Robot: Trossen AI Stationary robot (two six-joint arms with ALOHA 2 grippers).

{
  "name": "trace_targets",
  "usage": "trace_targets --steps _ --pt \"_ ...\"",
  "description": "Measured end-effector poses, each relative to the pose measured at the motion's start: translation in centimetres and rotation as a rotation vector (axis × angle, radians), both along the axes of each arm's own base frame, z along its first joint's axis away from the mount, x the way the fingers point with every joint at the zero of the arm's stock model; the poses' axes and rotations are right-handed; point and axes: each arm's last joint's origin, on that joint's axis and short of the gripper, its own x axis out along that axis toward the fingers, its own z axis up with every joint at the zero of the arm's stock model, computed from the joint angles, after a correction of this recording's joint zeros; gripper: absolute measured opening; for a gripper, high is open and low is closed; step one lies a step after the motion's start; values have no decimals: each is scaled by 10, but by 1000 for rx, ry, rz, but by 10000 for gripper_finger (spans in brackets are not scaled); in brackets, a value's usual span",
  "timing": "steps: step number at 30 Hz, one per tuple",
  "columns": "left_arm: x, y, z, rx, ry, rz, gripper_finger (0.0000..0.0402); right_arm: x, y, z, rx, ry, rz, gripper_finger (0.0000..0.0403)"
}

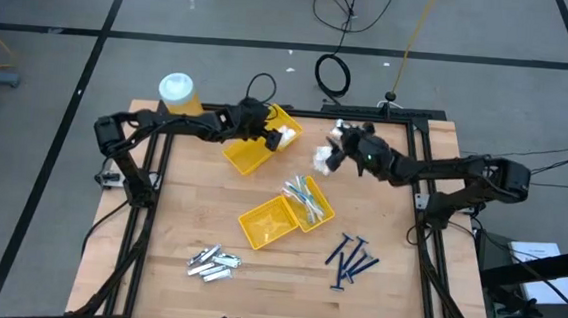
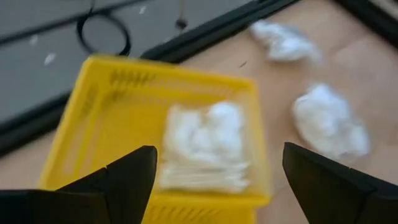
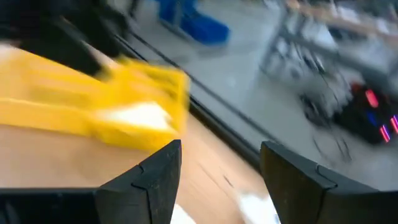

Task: Pick & Place Travel size toiletries
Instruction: Put the cotton pack into the top right yellow basket

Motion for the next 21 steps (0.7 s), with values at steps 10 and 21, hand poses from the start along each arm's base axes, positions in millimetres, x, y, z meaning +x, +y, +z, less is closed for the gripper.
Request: trace_targets --steps 10,21 --pt "25 -28 17 182 -128 -163 317 -15 -38 -52 303 99 -79 205" --pt "31 -39 19 225 -131 -216 319 -21 -56 -77 331 162 -143 205"
